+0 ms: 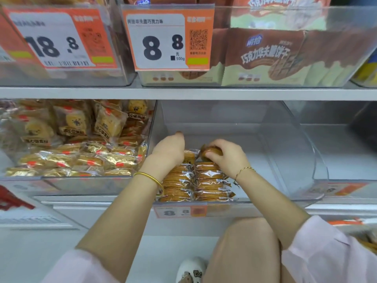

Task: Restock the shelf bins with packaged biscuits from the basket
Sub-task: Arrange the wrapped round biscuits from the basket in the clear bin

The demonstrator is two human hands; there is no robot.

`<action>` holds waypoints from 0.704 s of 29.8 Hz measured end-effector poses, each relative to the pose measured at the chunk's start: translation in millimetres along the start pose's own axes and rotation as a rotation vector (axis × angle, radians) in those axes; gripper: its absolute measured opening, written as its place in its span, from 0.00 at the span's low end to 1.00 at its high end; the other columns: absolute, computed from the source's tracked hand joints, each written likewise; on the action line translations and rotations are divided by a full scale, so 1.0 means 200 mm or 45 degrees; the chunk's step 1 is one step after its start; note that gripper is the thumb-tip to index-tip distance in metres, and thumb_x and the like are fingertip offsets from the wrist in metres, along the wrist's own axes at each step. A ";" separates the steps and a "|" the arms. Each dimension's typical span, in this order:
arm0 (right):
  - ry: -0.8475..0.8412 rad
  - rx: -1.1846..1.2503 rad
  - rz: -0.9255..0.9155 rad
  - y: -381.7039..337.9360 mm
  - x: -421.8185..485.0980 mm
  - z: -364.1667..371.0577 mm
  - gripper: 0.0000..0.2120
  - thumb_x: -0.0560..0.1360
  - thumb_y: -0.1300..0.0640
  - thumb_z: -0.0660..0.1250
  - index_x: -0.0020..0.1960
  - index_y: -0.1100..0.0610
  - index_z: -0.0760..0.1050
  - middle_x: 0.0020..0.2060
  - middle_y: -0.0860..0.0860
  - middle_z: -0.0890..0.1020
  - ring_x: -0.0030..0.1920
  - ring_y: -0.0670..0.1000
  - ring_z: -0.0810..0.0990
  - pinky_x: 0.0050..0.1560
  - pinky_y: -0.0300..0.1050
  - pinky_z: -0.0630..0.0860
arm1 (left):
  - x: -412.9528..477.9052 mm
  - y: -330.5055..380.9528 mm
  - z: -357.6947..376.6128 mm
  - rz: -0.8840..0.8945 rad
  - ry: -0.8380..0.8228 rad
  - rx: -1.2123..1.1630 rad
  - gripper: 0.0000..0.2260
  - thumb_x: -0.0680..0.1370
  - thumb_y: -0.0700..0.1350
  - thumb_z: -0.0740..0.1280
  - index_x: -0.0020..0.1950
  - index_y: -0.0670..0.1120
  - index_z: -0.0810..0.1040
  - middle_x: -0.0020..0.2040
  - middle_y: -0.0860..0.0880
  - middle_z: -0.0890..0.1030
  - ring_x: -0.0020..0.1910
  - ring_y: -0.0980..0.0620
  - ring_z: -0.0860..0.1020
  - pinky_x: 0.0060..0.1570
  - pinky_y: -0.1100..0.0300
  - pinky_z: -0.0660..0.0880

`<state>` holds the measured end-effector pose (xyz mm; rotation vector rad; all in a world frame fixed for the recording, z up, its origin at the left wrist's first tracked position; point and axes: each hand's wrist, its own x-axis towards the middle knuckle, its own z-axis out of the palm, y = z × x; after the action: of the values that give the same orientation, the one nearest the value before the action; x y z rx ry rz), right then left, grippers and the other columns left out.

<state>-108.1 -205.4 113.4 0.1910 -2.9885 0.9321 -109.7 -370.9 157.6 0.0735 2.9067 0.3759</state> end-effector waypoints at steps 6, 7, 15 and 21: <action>-0.070 -0.001 -0.068 0.00 -0.05 0.03 0.11 0.76 0.49 0.63 0.57 0.48 0.77 0.53 0.48 0.81 0.55 0.52 0.76 0.56 0.52 0.75 | -0.04 0.00 -0.02 0.068 -0.176 0.149 0.20 0.74 0.29 0.57 0.64 0.43 0.66 0.58 0.42 0.75 0.51 0.44 0.74 0.46 0.56 0.70; -0.087 -0.018 -0.074 -0.01 -0.05 0.03 0.12 0.77 0.50 0.61 0.57 0.49 0.77 0.53 0.49 0.81 0.55 0.53 0.75 0.56 0.52 0.74 | -0.03 -0.01 -0.02 0.103 -0.194 0.185 0.20 0.74 0.30 0.58 0.64 0.45 0.67 0.58 0.43 0.76 0.53 0.44 0.74 0.47 0.56 0.70; -0.264 -0.082 -0.096 -0.04 -0.03 0.05 0.19 0.76 0.60 0.53 0.63 0.50 0.73 0.59 0.50 0.78 0.60 0.56 0.71 0.62 0.52 0.69 | -0.02 0.00 0.00 0.119 -0.251 0.462 0.18 0.75 0.31 0.59 0.63 0.40 0.73 0.59 0.42 0.77 0.57 0.42 0.76 0.55 0.53 0.74; -0.458 -0.295 -0.161 -0.05 -0.03 0.02 0.22 0.78 0.57 0.50 0.70 0.46 0.66 0.67 0.48 0.72 0.67 0.56 0.68 0.65 0.56 0.68 | -0.04 0.00 0.02 0.133 -0.213 0.414 0.18 0.76 0.32 0.58 0.65 0.43 0.72 0.61 0.43 0.76 0.58 0.42 0.75 0.57 0.51 0.74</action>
<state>-101.7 -214.4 116.0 0.5952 -3.3224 0.5861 -101.3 -370.0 155.5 0.2928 2.7746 -0.0868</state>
